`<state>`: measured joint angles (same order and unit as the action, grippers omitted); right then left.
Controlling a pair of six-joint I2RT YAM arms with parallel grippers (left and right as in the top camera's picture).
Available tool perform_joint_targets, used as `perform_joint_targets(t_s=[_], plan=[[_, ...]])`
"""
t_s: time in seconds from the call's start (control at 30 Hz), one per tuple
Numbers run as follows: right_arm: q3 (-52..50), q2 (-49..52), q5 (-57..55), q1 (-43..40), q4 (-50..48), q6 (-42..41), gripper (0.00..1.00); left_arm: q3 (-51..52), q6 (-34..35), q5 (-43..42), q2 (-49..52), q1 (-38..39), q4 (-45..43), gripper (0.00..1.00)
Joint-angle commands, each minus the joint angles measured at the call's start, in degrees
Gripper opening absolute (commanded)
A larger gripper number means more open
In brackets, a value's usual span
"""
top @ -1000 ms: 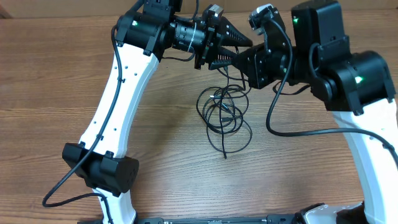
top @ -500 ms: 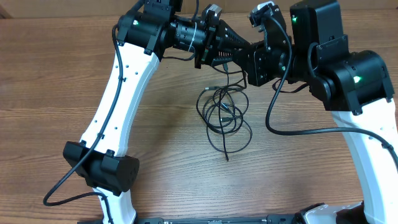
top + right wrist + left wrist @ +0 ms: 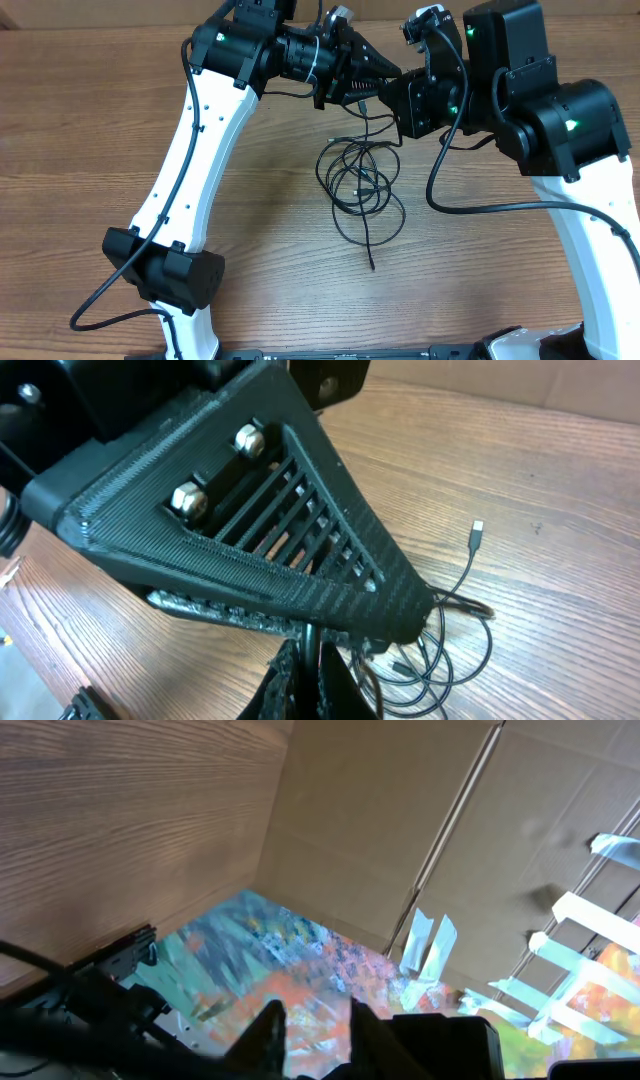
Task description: Untangle cables
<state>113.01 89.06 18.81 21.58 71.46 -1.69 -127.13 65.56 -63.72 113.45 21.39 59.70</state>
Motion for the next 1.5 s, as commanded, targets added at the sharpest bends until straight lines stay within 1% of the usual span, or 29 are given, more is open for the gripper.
perform_joint_targets(t_s=[0.0,0.17,0.23,0.3,0.37,0.43,0.47,0.57,0.63,0.7,0.77,0.8,0.83,0.87,0.9,1.0,1.1,1.17,1.27,1.3,1.37,1.43,1.47], plan=[[-0.1,0.0,-0.8,0.1,-0.4,-0.4,0.04,-0.8,-0.3,1.1,-0.3,-0.5,0.0,0.16],[-0.1,0.0,-0.7,0.1,-0.4,-1.5,0.04,-0.8,-0.2,1.1,-0.3,-0.8,0.0,0.16],[-0.1,0.0,-0.7,0.1,-0.3,-1.5,0.04,-0.8,-0.1,1.1,-0.3,-0.8,0.0,0.12],[-0.1,0.0,-0.7,0.1,-0.2,-1.5,0.04,-0.8,-0.1,1.2,-0.3,-0.8,0.0,0.04],[-0.1,0.0,0.2,0.1,-0.2,-1.5,0.05,-0.8,-0.1,1.2,-0.3,-0.8,0.0,0.04],[-0.1,0.0,0.8,0.1,-0.2,-1.5,0.10,-0.8,-0.2,1.2,-0.3,-0.8,-0.1,0.04],[-0.1,0.0,0.7,0.1,-0.2,-1.5,0.15,-0.8,-0.7,1.2,-0.3,-0.8,-0.5,0.04],[-0.1,0.0,0.7,0.1,0.0,-3.9,0.17,-0.8,-4.3,1.1,-0.3,-0.8,-3.4,0.04],[-0.1,-0.1,0.5,-0.4,0.1,-5.7,0.22,-0.9,-4.9,0.7,-0.3,-0.8,-4.7,0.04],[0.0,-0.4,0.5,-1.4,0.2,-6.7,0.29,-0.9,-4.7,-1.2,-0.3,-0.9,-6.8,0.04],[0.0,-1.2,0.5,-3.0,0.3,-7.3,0.45,-0.9,-3.7,-3.9,-0.3,-1.1,-10.7,0.04],[0.0,-1.8,0.5,-4.2,0.6,-7.5,0.54,-0.9,-2.4,-5.0,-0.3,-1.3,-12.5,0.04],[0.0,-2.5,0.6,-5.6,1.0,-7.6,0.66,-0.9,-0.1,-6.2,-0.3,-1.7,-14.8,0.04],[0.0,-3.3,0.5,-7.4,1.6,-8.1,0.73,-0.9,1.9,-7.0,-0.3,-2.3,-17.0,0.04],[0.0,-4.0,0.5,-8.8,2.0,-8.7,0.77,-0.9,3.1,-7.5,-0.3,-2.7,-18.7,0.04],[0.0,-6.2,0.8,-13.8,3.7,-9.0,0.84,-0.9,5.6,-7.7,-0.3,-4.8,-24.5,0.04],[0.0,-7.7,0.7,-17.9,5.4,-9.0,0.90,-0.9,9.4,-7.7,-0.3,-6.9,-28.5,0.04],[0.0,-8.0,0.8,-20.1,6.5,-8.7,0.91,-0.9,12.6,-7.8,-0.3,-8.2,-32.1,0.04],[-0.2,-7.9,0.7,-22.2,8.0,-8.8,0.92,-0.9,20.1,-9.8,-0.3,-9.6,-39.4,0.04],[-0.2,-7.8,0.7,-22.6,8.4,-8.8,0.92,-0.9,23.7,-11.0,-0.3,-10.1,-43.0,0.04],[-0.2,-7.8,0.7,-23.1,8.4,-8.8,0.92,-0.9,31.8,-12.9,-0.3,-10.8,-53.2,0.04],[-0.2,-7.8,0.7,-23.2,8.2,-8.8,0.92,-0.9,40.2,-13.7,-0.3,-11.5,-63.8,0.04],[-0.2,-7.8,0.7,-23.2,8.1,-8.8,0.92,-0.9,45.5,-13.7,-0.3,-11.9,-70.2,0.04]])
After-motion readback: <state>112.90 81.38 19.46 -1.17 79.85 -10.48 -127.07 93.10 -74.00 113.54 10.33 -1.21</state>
